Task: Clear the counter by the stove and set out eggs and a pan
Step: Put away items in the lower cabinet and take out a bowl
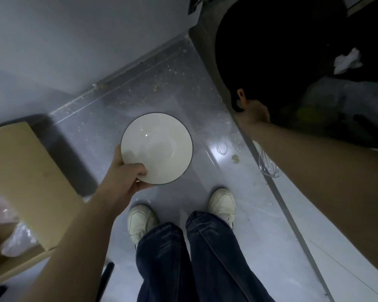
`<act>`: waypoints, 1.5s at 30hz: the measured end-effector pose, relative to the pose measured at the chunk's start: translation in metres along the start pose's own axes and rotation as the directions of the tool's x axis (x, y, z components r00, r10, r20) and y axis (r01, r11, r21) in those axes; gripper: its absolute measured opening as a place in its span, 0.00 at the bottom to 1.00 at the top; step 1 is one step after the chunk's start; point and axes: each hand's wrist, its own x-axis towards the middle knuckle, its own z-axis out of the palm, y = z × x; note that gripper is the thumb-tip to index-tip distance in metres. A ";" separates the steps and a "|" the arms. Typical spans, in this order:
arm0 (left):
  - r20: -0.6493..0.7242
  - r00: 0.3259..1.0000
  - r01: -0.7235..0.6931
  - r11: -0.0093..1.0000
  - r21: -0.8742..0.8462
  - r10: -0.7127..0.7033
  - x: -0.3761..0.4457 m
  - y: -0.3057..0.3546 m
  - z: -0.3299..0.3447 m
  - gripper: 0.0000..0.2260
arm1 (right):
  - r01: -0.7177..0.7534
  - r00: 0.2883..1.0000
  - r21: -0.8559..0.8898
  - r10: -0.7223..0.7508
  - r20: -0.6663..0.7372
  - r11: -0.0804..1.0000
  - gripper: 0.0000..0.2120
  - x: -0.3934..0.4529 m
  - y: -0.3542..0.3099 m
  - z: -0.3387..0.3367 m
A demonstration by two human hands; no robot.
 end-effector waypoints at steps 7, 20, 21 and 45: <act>-0.093 0.995 0.023 0.999 -0.046 -0.027 -0.055 0.016 0.009 0.28 | 0.211 0.973 -0.009 -0.209 0.099 0.977 0.08 -0.074 -0.045 -0.024; -0.274 0.940 -0.139 0.962 0.233 0.202 -0.276 0.108 0.014 0.17 | 0.350 0.931 0.064 -0.354 0.092 0.935 0.30 -0.268 -0.118 -0.219; -0.243 0.939 -0.167 0.940 0.296 0.243 -0.301 0.123 0.012 0.17 | 0.329 0.934 0.123 -0.342 0.105 0.936 0.30 -0.289 -0.123 -0.242; 0.001 0.869 -0.176 0.306 0.936 0.495 -0.452 0.342 -0.015 0.28 | 0.195 0.977 0.618 -0.208 -0.051 0.762 0.24 -0.575 -0.145 -0.428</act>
